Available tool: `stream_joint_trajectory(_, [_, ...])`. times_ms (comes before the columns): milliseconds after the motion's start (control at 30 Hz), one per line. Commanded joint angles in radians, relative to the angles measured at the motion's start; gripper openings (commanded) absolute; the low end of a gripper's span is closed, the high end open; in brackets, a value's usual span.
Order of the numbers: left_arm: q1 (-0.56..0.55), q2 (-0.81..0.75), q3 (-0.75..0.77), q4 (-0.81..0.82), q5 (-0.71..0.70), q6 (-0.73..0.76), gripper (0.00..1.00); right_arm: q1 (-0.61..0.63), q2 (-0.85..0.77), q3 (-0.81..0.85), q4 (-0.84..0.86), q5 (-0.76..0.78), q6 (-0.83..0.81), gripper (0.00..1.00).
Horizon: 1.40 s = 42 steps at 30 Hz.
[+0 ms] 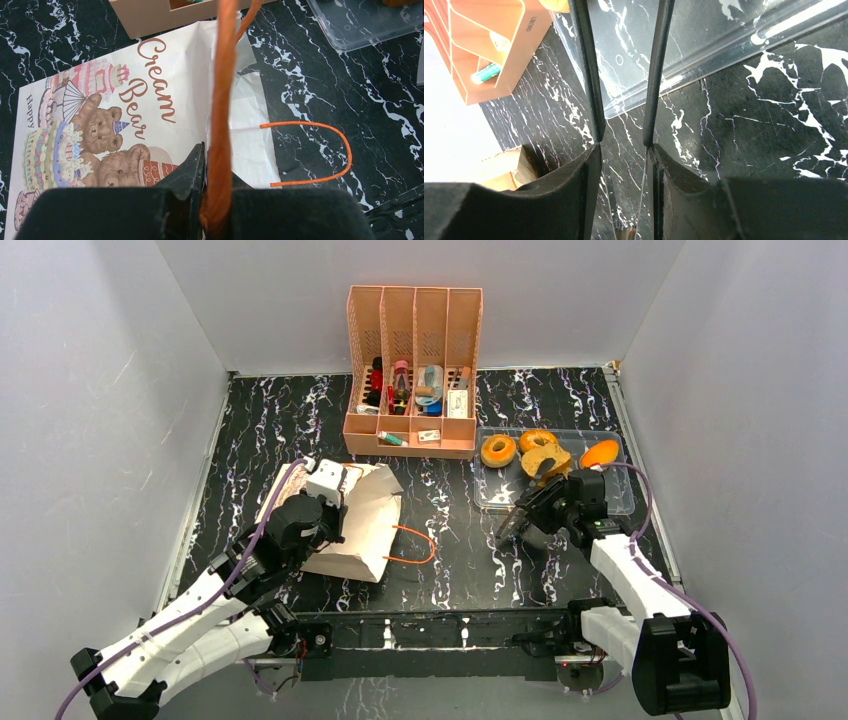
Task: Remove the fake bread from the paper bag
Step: Place the fake bread in the container.
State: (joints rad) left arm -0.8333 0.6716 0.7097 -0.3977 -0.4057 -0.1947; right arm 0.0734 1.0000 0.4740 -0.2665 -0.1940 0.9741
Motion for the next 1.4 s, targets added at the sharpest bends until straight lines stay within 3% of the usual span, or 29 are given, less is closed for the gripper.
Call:
stream_joint_trajectory(0, [-0.001, -0.016, 0.036, 0.006, 0.008, -0.005, 0.0, -0.004, -0.037, -0.022, 0.015, -0.004, 0.007, 0.35])
stream_joint_trajectory(600, [-0.001, -0.041, 0.026, 0.003, 0.035, 0.004, 0.0, -0.005, -0.213, 0.005, -0.099, -0.001, 0.003, 0.35])
stream_joint_trajectory(933, [-0.001, -0.077, -0.027, 0.101, 0.264, 0.117, 0.0, 0.017, -0.258, 0.084, -0.114, -0.145, -0.112, 0.29])
stream_joint_trajectory(1200, [-0.001, -0.048, -0.051, 0.142, 0.4, 0.159, 0.0, 0.233, -0.219, 0.156, -0.116, -0.127, -0.181, 0.27])
stream_joint_trajectory(1367, [-0.001, -0.023, -0.07, 0.182, 0.407, 0.175, 0.0, 0.369, -0.231, 0.176, -0.154, -0.115, -0.205, 0.26])
